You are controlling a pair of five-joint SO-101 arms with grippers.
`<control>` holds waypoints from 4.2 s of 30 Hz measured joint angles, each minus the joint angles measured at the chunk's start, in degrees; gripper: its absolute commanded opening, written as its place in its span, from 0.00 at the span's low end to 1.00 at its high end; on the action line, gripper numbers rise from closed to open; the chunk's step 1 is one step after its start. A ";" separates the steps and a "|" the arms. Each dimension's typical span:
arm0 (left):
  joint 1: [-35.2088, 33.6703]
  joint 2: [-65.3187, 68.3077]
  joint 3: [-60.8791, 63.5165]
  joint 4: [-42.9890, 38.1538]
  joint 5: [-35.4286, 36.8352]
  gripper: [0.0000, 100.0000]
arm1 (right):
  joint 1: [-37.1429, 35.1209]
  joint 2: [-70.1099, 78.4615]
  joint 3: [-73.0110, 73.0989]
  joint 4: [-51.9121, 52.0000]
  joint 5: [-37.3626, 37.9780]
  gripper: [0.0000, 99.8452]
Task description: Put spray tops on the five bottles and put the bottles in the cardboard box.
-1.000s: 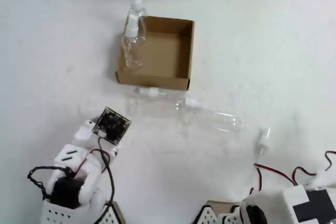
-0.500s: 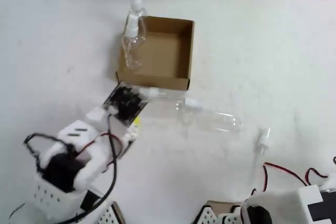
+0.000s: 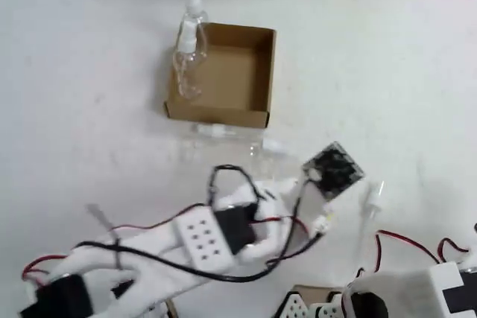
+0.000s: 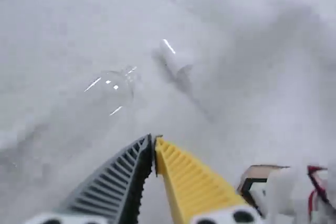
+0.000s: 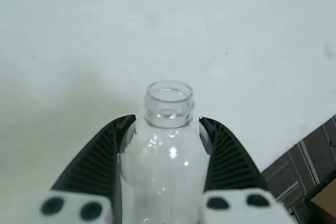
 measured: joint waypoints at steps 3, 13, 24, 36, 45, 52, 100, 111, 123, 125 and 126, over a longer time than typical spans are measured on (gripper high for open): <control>2.20 10.11 -4.75 -5.98 3.16 0.03 | 0.00 1.23 0.00 0.00 0.00 0.02; 3.34 41.14 -24.26 -15.82 9.41 0.19 | 0.00 4.13 0.00 0.00 0.00 0.02; 1.58 63.56 -51.25 -5.10 11.60 0.20 | 0.00 4.13 0.00 0.00 0.00 0.02; -1.05 81.32 -77.63 9.67 17.05 0.20 | 0.00 4.13 1.58 0.00 4.04 0.02; -1.05 94.59 -102.51 23.47 17.14 0.05 | 0.00 4.13 2.02 0.00 6.42 0.02; -1.05 103.47 -120.00 32.18 17.23 0.02 | 0.00 4.13 2.02 0.00 6.42 0.02; -11.43 14.68 -72.00 61.36 -4.84 0.02 | -45.01 -33.41 -16.79 49.67 -29.71 0.02; -27.08 -15.74 -47.30 50.81 -4.92 0.02 | -69.54 -56.97 -2.11 41.23 -43.16 0.02; -45.98 -33.67 -31.65 31.91 -4.92 0.02 | -97.85 -72.44 32.00 6.42 -43.60 0.02; -49.14 -33.14 -31.65 29.45 -4.92 0.02 | -101.01 -77.10 37.80 1.85 -43.60 0.02; -50.46 -33.05 -31.65 28.04 -4.92 0.02 | -102.42 -79.74 40.53 -0.26 -43.60 0.02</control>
